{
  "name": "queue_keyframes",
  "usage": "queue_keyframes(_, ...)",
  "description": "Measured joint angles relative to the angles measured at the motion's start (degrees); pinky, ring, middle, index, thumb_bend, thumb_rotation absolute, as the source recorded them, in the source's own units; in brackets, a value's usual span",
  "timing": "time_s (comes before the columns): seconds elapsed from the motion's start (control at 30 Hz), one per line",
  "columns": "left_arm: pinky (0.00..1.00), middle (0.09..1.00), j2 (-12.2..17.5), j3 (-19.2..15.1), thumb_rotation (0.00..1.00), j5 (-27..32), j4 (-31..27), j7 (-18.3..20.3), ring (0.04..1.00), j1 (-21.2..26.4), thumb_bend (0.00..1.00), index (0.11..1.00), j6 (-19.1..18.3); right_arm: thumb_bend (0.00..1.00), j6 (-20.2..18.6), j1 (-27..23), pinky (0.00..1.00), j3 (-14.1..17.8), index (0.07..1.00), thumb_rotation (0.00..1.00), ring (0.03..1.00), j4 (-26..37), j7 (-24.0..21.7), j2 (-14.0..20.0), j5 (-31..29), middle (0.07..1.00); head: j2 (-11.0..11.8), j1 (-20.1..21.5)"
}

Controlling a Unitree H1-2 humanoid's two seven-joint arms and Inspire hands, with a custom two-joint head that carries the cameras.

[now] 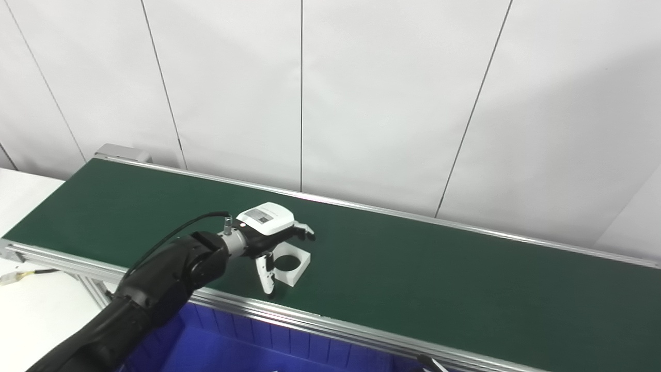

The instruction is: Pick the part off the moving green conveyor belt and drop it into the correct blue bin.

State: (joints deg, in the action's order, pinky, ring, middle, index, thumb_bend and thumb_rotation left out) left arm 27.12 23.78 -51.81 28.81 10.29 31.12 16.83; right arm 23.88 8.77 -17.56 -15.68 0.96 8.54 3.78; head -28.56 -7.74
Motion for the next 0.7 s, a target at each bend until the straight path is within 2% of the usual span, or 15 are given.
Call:
queue_keyframes(0.1,0.76,0.802,-0.6,1.7,0.17,-2.9,1.1,-2.4,0.795,0.2,1.0,0.799,-1.3,0.75,0.0,0.1,0.65,0.0,0.854,0.8,0.717,0.3,0.0,0.0,0.0,0.791,-0.1,0.4)
queue_keyframes(0.23,0.74,0.759,-2.2,2.6,0.05,-6.2,3.1,-9.1,0.76,0.3,0.99,0.753,-4.2,0.74,0.0,0.2,0.66,0.0,0.852,0.79,0.719,0.5,-0.1,0.0,0.0,0.787,-0.3,0.5)
queue_keyframes(0.3,0.69,0.707,-2.8,3.1,0.01,-6.5,3.7,-11.3,0.707,0.3,0.9,0.702,-4.8,0.75,0.0,0.2,0.66,0.0,0.852,0.79,0.719,0.9,-0.2,0.0,-0.2,0.787,-0.4,0.6)
queue_keyframes(0.33,0.64,0.66,-3.1,3.3,0.0,-6.6,4.1,-12.2,0.648,0.4,0.83,0.659,-4.9,0.74,0.0,0.3,0.66,0.0,0.851,0.79,0.718,1.0,-0.2,0.0,-0.3,0.786,-0.4,0.7)
queue_keyframes(0.37,0.59,0.62,-3.4,3.4,0.03,-6.5,4.4,-12.9,0.59,0.4,0.65,0.561,-5.0,0.74,0.0,0.3,0.66,0.0,0.851,0.79,0.717,1.3,-0.3,0.0,-0.4,0.785,-0.4,0.7)
queue_keyframes(0.4,0.57,0.607,-3.6,3.4,0.03,-6.4,4.7,-13.5,0.57,0.4,0.58,0.528,-5.0,0.74,0.0,0.3,0.66,0.0,0.851,0.79,0.716,1.4,-0.3,-0.1,-0.4,0.785,-0.4,0.8)
queue_keyframes(0.43,0.52,0.535,-3.7,3.5,0.01,-6.2,4.9,-14.0,0.486,0.4,0.54,0.486,-4.9,0.74,0.0,0.3,0.66,0.0,0.852,0.79,0.717,1.5,-0.4,-0.1,-0.4,0.784,-0.4,0.9)
queue_keyframes(0.57,0.48,0.52,-3.9,4.2,0.0,-5.6,5.6,-14.9,0.482,0.7,0.52,0.464,-3.7,0.75,0.0,0.3,0.66,0.0,0.85,0.79,0.716,1.5,-1.3,-0.1,-0.6,0.782,-0.4,0.9)
queue_keyframes(0.7,0.48,0.511,-4.0,4.6,0.0,-5.1,5.5,-14.0,0.483,1.2,0.52,0.471,-3.9,0.76,0.0,0.4,0.66,0.3,0.853,0.79,0.718,1.5,-1.8,-0.5,-0.7,0.782,-0.5,0.8)
